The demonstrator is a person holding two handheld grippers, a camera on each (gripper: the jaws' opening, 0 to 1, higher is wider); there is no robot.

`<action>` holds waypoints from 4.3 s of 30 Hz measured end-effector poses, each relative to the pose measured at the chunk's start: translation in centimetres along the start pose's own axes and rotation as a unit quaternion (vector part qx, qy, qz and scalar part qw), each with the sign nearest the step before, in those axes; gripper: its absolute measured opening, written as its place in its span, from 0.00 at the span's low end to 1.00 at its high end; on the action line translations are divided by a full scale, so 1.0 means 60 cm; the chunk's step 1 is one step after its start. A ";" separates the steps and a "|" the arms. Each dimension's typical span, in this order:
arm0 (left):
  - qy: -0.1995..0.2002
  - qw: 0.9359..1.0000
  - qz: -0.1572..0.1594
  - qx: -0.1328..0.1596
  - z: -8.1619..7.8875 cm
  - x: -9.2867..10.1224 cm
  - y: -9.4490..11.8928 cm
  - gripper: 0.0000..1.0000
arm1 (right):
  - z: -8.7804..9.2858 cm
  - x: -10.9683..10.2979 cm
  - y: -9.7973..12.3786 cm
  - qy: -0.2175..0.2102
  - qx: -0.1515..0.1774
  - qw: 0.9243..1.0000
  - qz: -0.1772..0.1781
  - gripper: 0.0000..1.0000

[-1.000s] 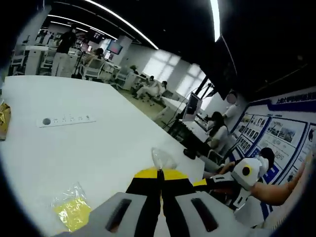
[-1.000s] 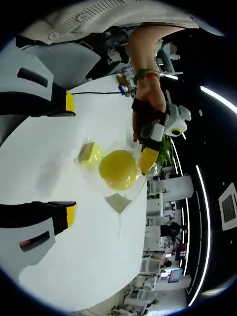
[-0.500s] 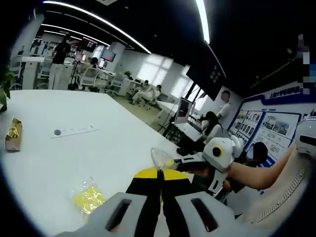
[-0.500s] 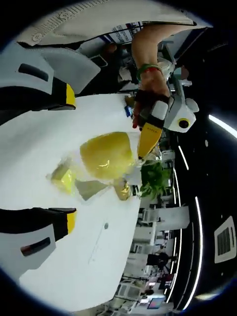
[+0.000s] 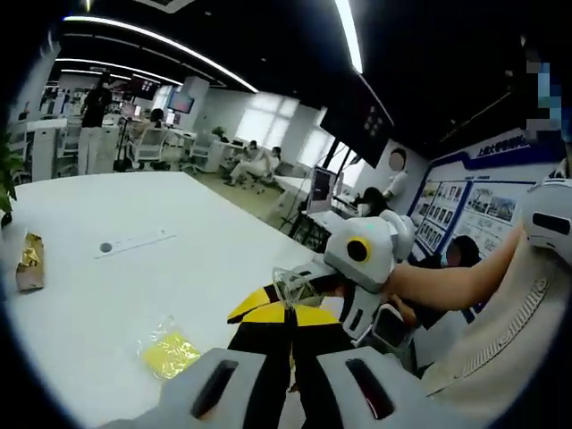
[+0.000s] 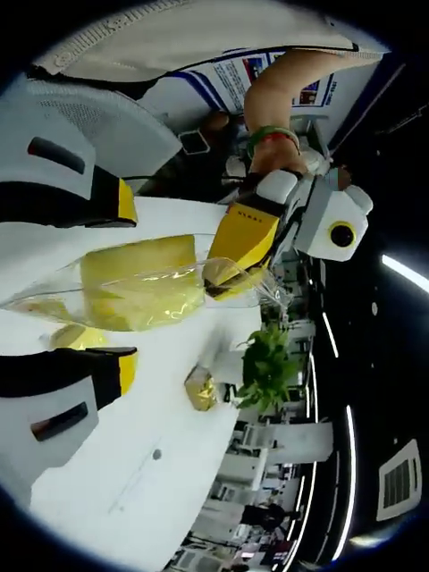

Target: Compare the silicone blocks by pressing each to a similar depth, holding the contact briefly, and releasing to observe deformation and rebound differences across the visible hardness samples.

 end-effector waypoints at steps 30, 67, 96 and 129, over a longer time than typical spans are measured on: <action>-0.032 0.999 -0.008 -0.039 0.034 -0.024 -0.010 0.00 | 0.038 -0.005 -0.020 0.039 -0.063 0.997 0.003 0.12; -0.006 0.998 -0.011 -0.058 0.054 -0.012 -0.022 0.00 | 0.058 -0.019 -0.015 0.040 -0.069 0.997 -0.014 0.18; 0.016 0.998 -0.007 -0.055 0.067 -0.006 -0.020 0.00 | 0.068 -0.030 -0.013 0.032 -0.080 0.996 -0.015 0.28; 0.147 0.989 -0.010 -0.004 0.081 -0.039 -0.241 0.00 | 0.246 -0.041 0.275 -0.186 -0.080 0.951 0.233 0.64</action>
Point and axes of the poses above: the point that each gripper's makers call its tool centre point, and the gripper's own axes: y roughly backward along the fingers, x roughly to its right, z roughly out of its underside, the point moved 1 cm from there along y, roughly backward along the fingers, and after that the axes turned 7 degrees about -x, right-handed, at the moved point
